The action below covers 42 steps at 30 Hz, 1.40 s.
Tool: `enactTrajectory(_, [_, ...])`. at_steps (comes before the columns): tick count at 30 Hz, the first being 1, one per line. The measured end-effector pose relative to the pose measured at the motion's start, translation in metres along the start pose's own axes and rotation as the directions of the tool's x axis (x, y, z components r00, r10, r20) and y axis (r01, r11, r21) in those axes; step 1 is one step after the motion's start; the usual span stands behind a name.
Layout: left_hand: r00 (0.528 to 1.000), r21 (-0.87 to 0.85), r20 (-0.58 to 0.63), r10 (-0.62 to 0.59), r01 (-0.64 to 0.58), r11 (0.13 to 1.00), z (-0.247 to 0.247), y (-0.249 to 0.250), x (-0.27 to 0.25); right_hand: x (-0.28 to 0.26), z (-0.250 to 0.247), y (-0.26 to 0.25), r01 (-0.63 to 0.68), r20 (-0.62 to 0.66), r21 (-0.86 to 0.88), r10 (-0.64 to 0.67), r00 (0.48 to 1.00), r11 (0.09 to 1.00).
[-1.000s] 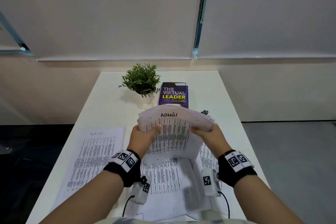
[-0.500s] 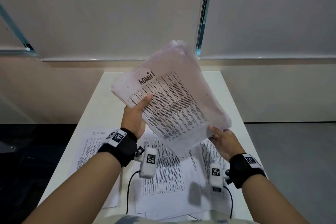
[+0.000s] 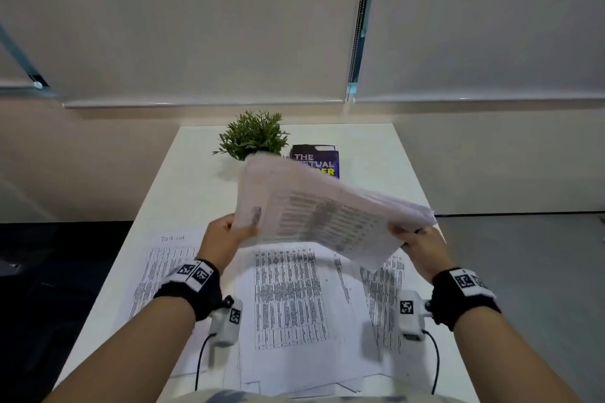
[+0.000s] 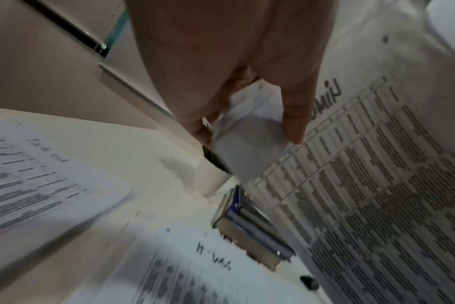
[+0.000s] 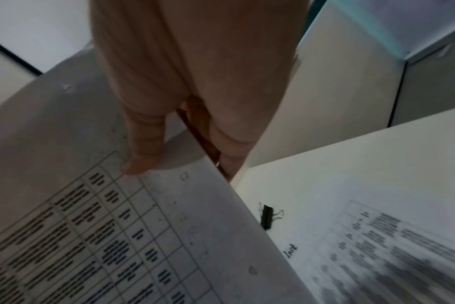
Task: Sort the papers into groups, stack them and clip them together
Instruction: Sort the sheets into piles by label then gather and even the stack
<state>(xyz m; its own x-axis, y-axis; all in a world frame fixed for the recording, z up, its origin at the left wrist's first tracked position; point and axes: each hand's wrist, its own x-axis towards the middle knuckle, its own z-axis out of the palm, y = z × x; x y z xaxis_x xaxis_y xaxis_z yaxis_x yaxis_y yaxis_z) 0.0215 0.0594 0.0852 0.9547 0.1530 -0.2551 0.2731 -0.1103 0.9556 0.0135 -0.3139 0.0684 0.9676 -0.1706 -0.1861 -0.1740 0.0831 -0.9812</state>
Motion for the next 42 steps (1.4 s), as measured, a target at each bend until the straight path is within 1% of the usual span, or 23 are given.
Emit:
enactTrajectory(2, [0.999,0.010,-0.011,-0.046,0.046,0.999,0.005,-0.012,-0.005,-0.003,0.002,0.012,-0.054,0.040,-0.055,0.057,0.998,0.997])
enactTrajectory(4, [0.997,0.010,-0.039,-0.073,0.074,0.997,0.012,-0.018,-0.011,-0.007,0.007,0.024,-0.075,0.064,-0.149,0.086,0.994,0.986])
enactTrajectory(8, [0.994,0.000,-0.073,-0.081,0.081,0.997,0.014,-0.021,-0.012,-0.011,0.017,0.027,-0.052,0.056,-0.249,0.068,0.996,0.967])
enactTrajectory(11, [0.997,-0.040,-0.059,-0.057,0.055,0.998,0.014,-0.015,-0.016,-0.012,0.021,0.014,0.018,0.052,-0.317,-0.002,0.999,0.948])
enactTrajectory(13, [0.998,-0.093,-0.052,-0.040,0.036,0.995,0.015,-0.011,-0.017,-0.014,0.022,0.007,0.112,0.035,-0.394,-0.106,0.994,0.912])
enactTrajectory(15, [0.999,-0.119,-0.051,-0.007,0.001,0.993,0.016,-0.009,-0.016,-0.016,0.022,0.005,0.266,0.074,-0.477,-0.263,0.962,0.837])
enactTrajectory(17, [0.998,-0.123,-0.063,-0.002,-0.006,0.992,0.018,-0.008,-0.015,-0.015,0.024,0.007,0.381,0.145,-0.602,-0.373,0.917,0.702])
enactTrajectory(19, [0.995,-0.127,-0.097,-0.006,-0.006,0.992,0.021,-0.007,-0.015,-0.009,0.025,0.012,0.414,0.191,-0.724,-0.416,0.889,0.553])
enactTrajectory(20, [0.994,-0.125,-0.110,-0.007,-0.006,0.992,0.021,-0.008,-0.014,-0.006,0.025,0.015,0.405,0.196,-0.762,-0.415,0.888,0.506])
enactTrajectory(21, [0.992,-0.120,-0.127,-0.012,-0.004,0.993,0.021,-0.010,-0.012,-0.004,0.024,0.017,0.390,0.190,-0.782,-0.408,0.893,0.487])
enactTrajectory(22, [0.989,-0.113,-0.144,-0.020,0.004,0.994,0.021,-0.012,-0.010,-0.004,0.023,0.018,0.379,0.180,-0.787,-0.405,0.896,0.487])
enactTrajectory(24, [0.984,-0.094,-0.176,-0.019,0.002,0.996,0.016,-0.019,-0.005,-0.005,0.020,0.019,0.395,0.168,-0.767,-0.435,0.885,0.506])
enactTrajectory(26, [0.979,-0.086,-0.203,0.002,-0.020,0.996,0.011,-0.024,-0.004,-0.009,0.019,0.017,0.421,0.157,-0.729,-0.467,0.870,0.539])
enactTrajectory(28, [0.975,-0.117,-0.221,0.012,-0.039,0.992,0.009,-0.024,-0.007,-0.012,0.020,0.014,0.428,0.123,-0.695,-0.492,0.862,0.577])
enactTrajectory(31, [0.982,-0.118,-0.183,0.038,-0.061,0.991,0.010,-0.020,-0.017,-0.014,0.024,0.013,0.404,0.058,-0.627,-0.478,0.877,0.666])
enactTrajectory(34, [0.990,-0.105,-0.104,0.095,-0.105,0.989,0.012,-0.018,-0.024,-0.014,0.024,0.011,0.298,-0.006,-0.568,-0.366,0.931,0.767])
enactTrajectory(36, [0.993,-0.069,-0.067,0.093,-0.097,0.993,0.013,-0.021,-0.023,-0.014,0.024,0.010,0.231,-0.044,-0.502,-0.292,0.956,0.833])
enactTrajectory(38, [0.996,-0.029,-0.059,0.070,-0.072,0.997,0.012,-0.026,-0.021,-0.011,0.023,0.010,0.149,-0.069,-0.390,-0.190,0.979,0.909])
enactTrajectory(40, [0.998,-0.051,-0.056,0.031,-0.034,0.998,0.013,-0.029,-0.022,-0.010,0.026,0.011,0.046,-0.039,-0.285,-0.059,0.997,0.957])
enactTrajectory(42, [0.999,-0.109,-0.050,-0.015,0.009,0.994,0.015,-0.028,-0.023,-0.009,0.031,0.014,-0.029,-0.007,-0.198,0.029,1.000,0.980])
